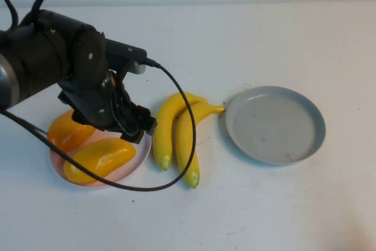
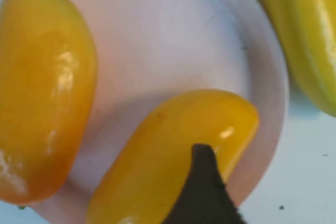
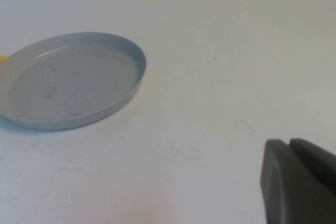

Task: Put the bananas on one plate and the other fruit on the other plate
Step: Put another type of fruit in the right plate

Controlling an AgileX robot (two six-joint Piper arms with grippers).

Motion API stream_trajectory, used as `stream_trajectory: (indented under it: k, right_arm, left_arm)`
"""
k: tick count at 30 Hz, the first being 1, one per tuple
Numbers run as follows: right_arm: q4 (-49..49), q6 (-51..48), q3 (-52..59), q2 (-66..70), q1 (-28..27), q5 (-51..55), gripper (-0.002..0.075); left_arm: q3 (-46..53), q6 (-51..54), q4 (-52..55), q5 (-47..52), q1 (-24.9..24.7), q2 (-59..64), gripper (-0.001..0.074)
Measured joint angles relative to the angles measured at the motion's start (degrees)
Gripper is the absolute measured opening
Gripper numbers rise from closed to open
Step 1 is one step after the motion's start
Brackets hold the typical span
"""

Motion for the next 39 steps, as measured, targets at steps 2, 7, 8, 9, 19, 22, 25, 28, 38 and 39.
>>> stream_trajectory:
  k: [2, 7, 8, 9, 19, 22, 25, 28, 38, 39]
  right_arm:
    - [0.0, 0.0, 0.0, 0.0, 0.0, 0.04, -0.0017]
    - [0.0, 0.0, 0.0, 0.0, 0.0, 0.04, -0.0017]
    - [0.0, 0.0, 0.0, 0.0, 0.0, 0.04, -0.0017]
    - [0.0, 0.0, 0.0, 0.0, 0.0, 0.04, -0.0017]
    - [0.0, 0.0, 0.0, 0.0, 0.0, 0.04, -0.0017]
    - [0.0, 0.0, 0.0, 0.0, 0.0, 0.04, -0.0017]
    - [0.0, 0.0, 0.0, 0.0, 0.0, 0.04, -0.0017]
    - [0.0, 0.0, 0.0, 0.0, 0.0, 0.04, -0.0017]
    - [0.0, 0.0, 0.0, 0.0, 0.0, 0.04, -0.0017]
    - [0.0, 0.0, 0.0, 0.0, 0.0, 0.04, -0.0017]
  left_arm:
    - [-0.13, 0.75, -0.48, 0.0, -1.31, -1.17, 0.0404]
    - [-0.13, 1.66, -0.86, -0.82, -3.95, -5.76, 0.0087]
    - [-0.13, 1.66, -0.86, -0.94, -4.19, -6.8, 0.0056]
    - [-0.13, 1.66, -0.86, -1.25, -4.57, -8.13, 0.0036]
    - [8.86, 1.95, -1.24, -9.22, -5.01, -23.08, 0.0]
    - [16.21, 2.1, -1.24, -15.61, -5.01, -28.48, 0.0]
    - [23.79, 1.91, -1.88, -23.04, -5.01, -34.18, -0.0001]
    - [30.05, 1.6, -4.34, -28.9, -5.01, -39.95, -0.0001]
    - [39.32, 1.98, -5.69, -30.05, -5.01, -50.96, -0.0001]
    - [39.32, 1.98, -5.74, -30.05, -5.01, -50.95, -0.0001]
